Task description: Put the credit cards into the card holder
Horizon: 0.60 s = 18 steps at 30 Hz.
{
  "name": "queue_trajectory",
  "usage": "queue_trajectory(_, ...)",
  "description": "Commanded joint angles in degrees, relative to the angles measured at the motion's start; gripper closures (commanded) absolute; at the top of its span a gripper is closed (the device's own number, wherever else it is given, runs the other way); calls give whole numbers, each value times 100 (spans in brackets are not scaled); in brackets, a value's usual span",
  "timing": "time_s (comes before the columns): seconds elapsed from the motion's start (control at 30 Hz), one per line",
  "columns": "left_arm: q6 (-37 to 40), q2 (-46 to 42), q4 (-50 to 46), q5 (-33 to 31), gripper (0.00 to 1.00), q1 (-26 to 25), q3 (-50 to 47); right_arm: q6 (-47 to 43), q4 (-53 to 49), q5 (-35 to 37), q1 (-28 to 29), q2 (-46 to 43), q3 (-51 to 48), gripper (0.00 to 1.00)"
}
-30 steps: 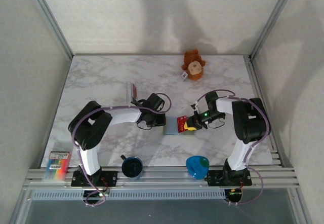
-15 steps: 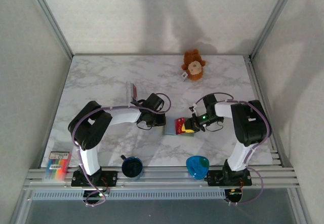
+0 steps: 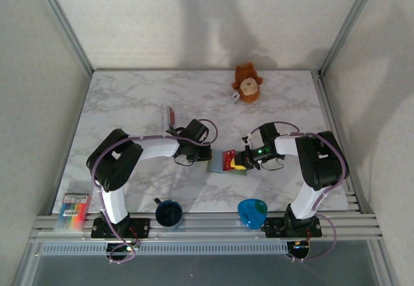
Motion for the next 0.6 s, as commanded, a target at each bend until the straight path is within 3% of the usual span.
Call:
queue_trajectory(0.0,62,274,-253,-703,92,138,-262,186,273,115,41,-57,-93,100)
queue_trajectory(0.3,64,360,-272,-687,92,138,-190,327,386,193,166,-56,-124,97)
queue_trajectory(0.47,19,275,-207,-696,92,138,-253,409,429,122,215,45,-106,88)
queue_trajectory(0.57,50,336,-306,-714,92,138,-183,474,481,186,301,-72,-197,78)
